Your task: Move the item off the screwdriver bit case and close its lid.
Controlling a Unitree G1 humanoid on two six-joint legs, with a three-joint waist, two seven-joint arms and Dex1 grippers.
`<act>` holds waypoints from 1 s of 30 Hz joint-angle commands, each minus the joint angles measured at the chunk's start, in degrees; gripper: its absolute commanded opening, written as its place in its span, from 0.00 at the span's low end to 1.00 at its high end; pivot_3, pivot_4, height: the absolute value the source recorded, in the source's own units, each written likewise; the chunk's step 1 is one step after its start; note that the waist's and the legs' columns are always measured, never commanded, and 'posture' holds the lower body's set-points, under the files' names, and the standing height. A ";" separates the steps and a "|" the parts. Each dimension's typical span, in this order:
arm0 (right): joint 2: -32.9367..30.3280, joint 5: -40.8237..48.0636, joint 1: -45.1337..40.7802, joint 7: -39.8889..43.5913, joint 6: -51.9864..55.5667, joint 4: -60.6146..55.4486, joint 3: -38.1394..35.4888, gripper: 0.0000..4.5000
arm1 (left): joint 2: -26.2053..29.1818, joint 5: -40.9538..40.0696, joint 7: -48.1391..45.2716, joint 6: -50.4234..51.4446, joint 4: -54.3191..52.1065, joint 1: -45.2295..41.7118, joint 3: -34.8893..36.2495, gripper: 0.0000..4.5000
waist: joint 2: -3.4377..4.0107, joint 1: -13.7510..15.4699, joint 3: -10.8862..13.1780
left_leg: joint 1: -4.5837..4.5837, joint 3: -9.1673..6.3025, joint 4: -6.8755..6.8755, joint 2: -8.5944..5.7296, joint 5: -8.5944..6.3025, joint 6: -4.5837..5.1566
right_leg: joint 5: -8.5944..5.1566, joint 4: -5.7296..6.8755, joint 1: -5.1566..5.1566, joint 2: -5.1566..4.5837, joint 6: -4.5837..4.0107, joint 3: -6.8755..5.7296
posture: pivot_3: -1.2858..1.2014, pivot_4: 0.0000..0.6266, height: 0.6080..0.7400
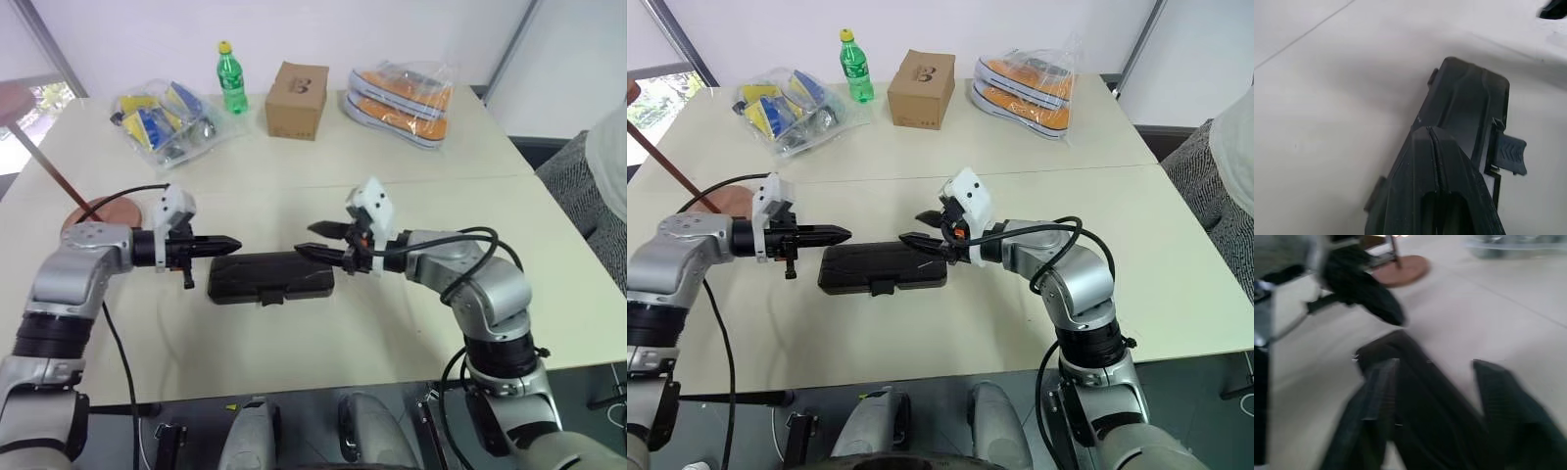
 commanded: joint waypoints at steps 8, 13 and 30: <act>0.74 10.50 -3.32 -2.47 13.64 -3.26 3.29 0.01 | -2.11 2.73 -2.42 -2.95 2.10 -3.90 -2.96 0.00 | 0.01 -0.32 0.00 | 0.00 -0.03 0.02 0.01 -0.01 0.02 | 0.00 0.03 -0.01 0.04 0.00 0.00 | 0.52 0.24 1.00; 9.05 10.58 -2.47 -9.18 20.86 2.04 3.95 0.01 | -3.78 5.19 -3.30 -5.18 7.42 -7.45 -4.44 0.00 | 0.00 -0.26 0.00 | -0.01 -0.06 0.06 0.01 -0.01 0.02 | 0.00 0.07 -0.01 0.05 0.00 -0.02 | 0.52 0.24 1.00; 13.03 8.62 0.43 -17.36 19.22 7.67 5.06 0.01 | -13.70 15.42 -0.21 -19.53 27.28 -15.15 -8.06 0.00 | 0.00 -0.32 0.00 | -0.13 -0.07 0.24 0.00 -0.06 0.11 | 0.01 0.07 -0.02 0.03 0.02 -0.06 | 0.52 0.24 1.00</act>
